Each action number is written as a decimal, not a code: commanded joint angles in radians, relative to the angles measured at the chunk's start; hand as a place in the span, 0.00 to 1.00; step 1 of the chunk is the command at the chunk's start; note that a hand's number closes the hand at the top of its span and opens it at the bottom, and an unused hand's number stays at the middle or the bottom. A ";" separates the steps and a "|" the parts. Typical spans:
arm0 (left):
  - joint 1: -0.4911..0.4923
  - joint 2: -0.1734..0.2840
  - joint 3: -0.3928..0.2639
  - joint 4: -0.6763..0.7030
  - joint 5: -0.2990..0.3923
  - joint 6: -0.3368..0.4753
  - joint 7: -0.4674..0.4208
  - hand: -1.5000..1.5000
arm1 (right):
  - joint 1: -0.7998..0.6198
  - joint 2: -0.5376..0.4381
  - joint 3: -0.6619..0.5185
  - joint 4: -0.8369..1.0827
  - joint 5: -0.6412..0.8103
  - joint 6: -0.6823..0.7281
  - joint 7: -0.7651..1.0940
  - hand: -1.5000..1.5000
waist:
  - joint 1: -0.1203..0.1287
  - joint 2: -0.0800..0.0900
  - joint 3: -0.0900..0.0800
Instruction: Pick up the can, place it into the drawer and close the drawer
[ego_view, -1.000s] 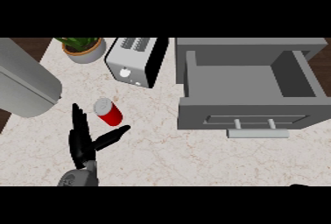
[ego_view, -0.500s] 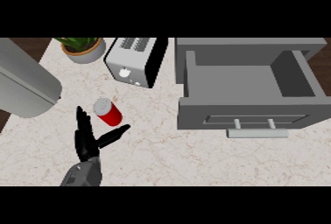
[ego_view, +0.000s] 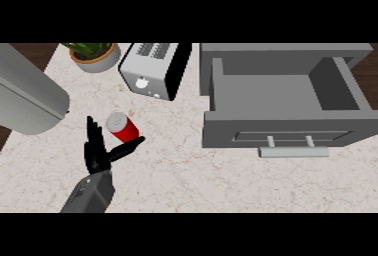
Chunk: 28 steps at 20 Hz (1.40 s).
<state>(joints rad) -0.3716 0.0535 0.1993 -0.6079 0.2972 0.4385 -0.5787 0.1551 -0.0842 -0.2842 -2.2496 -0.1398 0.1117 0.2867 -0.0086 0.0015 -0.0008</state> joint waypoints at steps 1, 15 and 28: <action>-0.099 0.000 0.050 0.160 0.015 -0.022 -0.087 0.00 | 0.060 0.016 -0.008 -0.031 0.009 0.031 -0.035 0.00 | -0.006 0.001 0.000; -0.236 0.063 0.058 0.328 0.012 -0.278 -0.122 1.00 | -0.052 -0.001 -0.044 0.040 -0.005 -0.006 -0.017 0.00 | -0.009 0.004 0.000; -0.285 0.059 -0.008 0.324 -0.045 -0.415 -0.121 1.00 | -0.042 0.008 0.000 -0.007 0.056 -0.004 -0.005 0.00 | -0.001 -0.001 0.001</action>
<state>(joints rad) -0.6596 0.0905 0.2321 -0.2665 0.2803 0.1152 -0.7395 0.0966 -0.0820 -0.2896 -2.2412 -0.0909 0.1028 0.2903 -0.0148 0.0041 -0.0010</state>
